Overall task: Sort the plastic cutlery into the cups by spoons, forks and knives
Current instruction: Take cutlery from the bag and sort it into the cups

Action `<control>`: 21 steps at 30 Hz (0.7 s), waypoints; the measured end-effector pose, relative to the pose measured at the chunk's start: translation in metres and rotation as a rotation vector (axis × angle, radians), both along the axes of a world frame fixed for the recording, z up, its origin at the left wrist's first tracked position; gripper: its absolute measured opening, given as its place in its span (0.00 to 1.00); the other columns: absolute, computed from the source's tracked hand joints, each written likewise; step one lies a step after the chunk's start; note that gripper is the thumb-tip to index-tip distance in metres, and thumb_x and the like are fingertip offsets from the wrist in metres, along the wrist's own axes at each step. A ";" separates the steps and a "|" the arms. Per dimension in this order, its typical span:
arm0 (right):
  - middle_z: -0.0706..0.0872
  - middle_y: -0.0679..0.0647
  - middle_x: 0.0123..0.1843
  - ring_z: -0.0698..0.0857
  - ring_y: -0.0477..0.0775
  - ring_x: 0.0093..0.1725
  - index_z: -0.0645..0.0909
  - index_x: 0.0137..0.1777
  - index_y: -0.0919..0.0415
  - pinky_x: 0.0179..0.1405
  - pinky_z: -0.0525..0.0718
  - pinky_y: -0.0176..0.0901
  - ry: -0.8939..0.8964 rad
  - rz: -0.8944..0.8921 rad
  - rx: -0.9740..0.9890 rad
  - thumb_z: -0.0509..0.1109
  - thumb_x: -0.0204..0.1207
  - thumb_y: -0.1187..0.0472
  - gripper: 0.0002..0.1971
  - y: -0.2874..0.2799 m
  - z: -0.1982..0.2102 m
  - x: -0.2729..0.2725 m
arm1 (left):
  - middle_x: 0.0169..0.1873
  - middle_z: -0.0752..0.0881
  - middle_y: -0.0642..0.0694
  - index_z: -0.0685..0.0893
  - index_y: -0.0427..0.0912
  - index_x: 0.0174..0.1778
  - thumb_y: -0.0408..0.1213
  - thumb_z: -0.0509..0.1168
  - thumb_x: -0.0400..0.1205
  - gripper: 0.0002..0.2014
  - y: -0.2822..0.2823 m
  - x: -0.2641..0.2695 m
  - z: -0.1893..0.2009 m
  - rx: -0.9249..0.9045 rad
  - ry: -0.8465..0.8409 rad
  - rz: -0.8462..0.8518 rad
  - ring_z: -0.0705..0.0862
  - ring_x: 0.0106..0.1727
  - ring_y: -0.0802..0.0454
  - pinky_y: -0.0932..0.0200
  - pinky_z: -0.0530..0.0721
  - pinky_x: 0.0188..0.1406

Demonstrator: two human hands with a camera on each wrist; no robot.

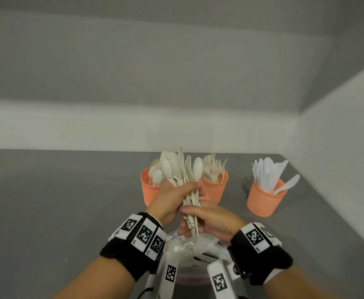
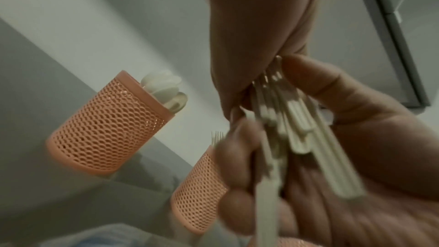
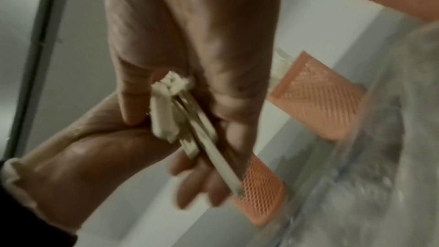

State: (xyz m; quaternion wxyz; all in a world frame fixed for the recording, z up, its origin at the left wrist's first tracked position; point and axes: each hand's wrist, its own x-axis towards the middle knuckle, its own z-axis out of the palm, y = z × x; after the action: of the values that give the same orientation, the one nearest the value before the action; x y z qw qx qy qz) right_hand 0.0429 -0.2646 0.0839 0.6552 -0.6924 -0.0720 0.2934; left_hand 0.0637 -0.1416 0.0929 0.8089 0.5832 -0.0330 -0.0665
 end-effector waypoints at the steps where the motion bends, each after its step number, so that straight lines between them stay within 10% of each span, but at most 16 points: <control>1: 0.85 0.51 0.42 0.86 0.50 0.45 0.79 0.49 0.54 0.52 0.83 0.43 -0.100 -0.010 -0.112 0.68 0.78 0.53 0.06 -0.002 0.001 -0.001 | 0.29 0.87 0.43 0.83 0.36 0.41 0.23 0.70 0.74 0.05 0.000 0.002 -0.001 -0.032 0.005 0.032 0.88 0.35 0.48 0.53 0.88 0.36; 8: 0.77 0.46 0.42 0.76 0.42 0.40 0.81 0.53 0.58 0.42 0.76 0.25 -0.896 -0.432 -0.365 0.73 0.73 0.59 0.10 0.000 0.004 -0.001 | 0.29 0.87 0.45 0.81 0.35 0.43 0.28 0.64 0.79 0.01 -0.001 0.006 -0.005 -0.235 0.005 0.037 0.88 0.33 0.52 0.58 0.87 0.32; 21: 0.76 0.43 0.36 0.75 0.37 0.37 0.77 0.49 0.60 0.37 0.72 0.29 -0.754 -0.306 -0.415 0.57 0.82 0.66 0.07 0.006 0.013 0.009 | 0.35 0.91 0.41 0.83 0.31 0.49 0.24 0.60 0.81 0.07 -0.001 -0.001 0.000 -0.379 0.094 -0.087 0.91 0.40 0.50 0.58 0.89 0.43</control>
State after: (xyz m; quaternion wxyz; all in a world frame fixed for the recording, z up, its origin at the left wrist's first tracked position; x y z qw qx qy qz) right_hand 0.0521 -0.2589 0.0971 0.4666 -0.8701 -0.1420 -0.0712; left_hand 0.0626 -0.1426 0.0931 0.9011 0.4150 -0.0323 -0.1212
